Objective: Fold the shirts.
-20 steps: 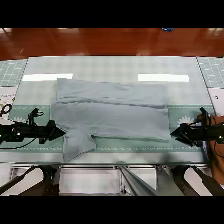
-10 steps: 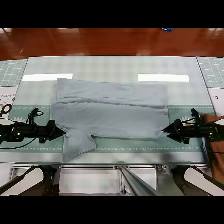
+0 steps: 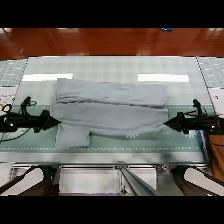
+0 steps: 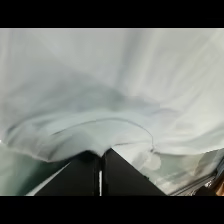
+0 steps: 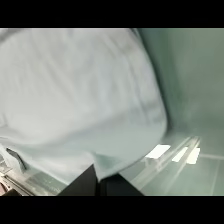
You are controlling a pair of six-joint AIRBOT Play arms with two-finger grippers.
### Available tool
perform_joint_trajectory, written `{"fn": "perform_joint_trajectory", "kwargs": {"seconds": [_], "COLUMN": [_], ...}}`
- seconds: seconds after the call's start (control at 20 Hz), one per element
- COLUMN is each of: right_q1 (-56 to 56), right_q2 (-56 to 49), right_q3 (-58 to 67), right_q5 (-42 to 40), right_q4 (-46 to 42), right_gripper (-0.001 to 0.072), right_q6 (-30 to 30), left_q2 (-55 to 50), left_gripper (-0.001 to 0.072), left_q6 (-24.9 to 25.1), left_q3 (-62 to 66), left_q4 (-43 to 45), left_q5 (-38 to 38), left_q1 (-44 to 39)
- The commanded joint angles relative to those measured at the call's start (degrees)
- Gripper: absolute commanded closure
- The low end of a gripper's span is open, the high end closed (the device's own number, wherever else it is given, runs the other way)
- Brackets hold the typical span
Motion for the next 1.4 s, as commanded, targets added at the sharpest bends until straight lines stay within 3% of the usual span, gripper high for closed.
{"fn": "perform_joint_trajectory", "kwargs": {"seconds": [0.0,0.15,0.3,0.7,0.95,1.05,1.1,1.15,1.2,1.35], "right_q1": [0.6,6.7,11.6,13.7,13.8,13.8,13.8,13.8,13.8,9.4], "right_q2": [-0.4,-3.7,-9.7,-22.8,-28.7,-30.1,-30.7,-31.0,-30.9,-29.2], "right_q3": [6.2,13.2,22.2,39.4,43.0,43.0,43.0,43.0,43.0,46.6], "right_q5": [0.7,-4.5,-9.1,-8.2,-9.0,-10.9,-12.1,-13.3,-13.8,-6.7], "right_q4": [0.7,0.4,0.7,0.8,2.0,2.5,2.9,3.1,3.4,3.5], "right_gripper": [0.0683,0.0683,0.0682,0.0682,0.0682,0.0679,0.0557,0.0282,0.0288,0.0289], "right_q6": [0.9,0.8,3.0,6.7,6.7,6.9,7.0,7.0,7.3,9.3], "left_q2": [-1.6,-7.5,-15.5,-33.6,-39.1,-40.2,-40.4,-40.5,-40.4,-38.8], "left_gripper": [0.0688,0.0688,0.0688,0.0688,0.0688,0.0671,0.0512,0.0304,0.0202,0.0203], "left_q6": [0.0,-0.1,-4.0,-9.7,-10.1,-7.4,-7.1,-7.0,-7.1,-7.8], "left_q3": [7.4,15.2,24.1,46.5,52.4,52.6,52.5,52.6,53.0,56.8], "left_q4": [-4.0,-6.0,-6.0,-5.9,-6.0,-5.9,-5.9,-5.9,-5.2,-1.5], "left_q5": [1.2,3.7,6.4,5.7,5.2,5.3,5.3,5.2,5.0,-5.9], "left_q1": [-0.9,-4.7,-8.6,-13.0,-13.3,-14.0,-14.4,-14.6,-14.3,-10.2]}}
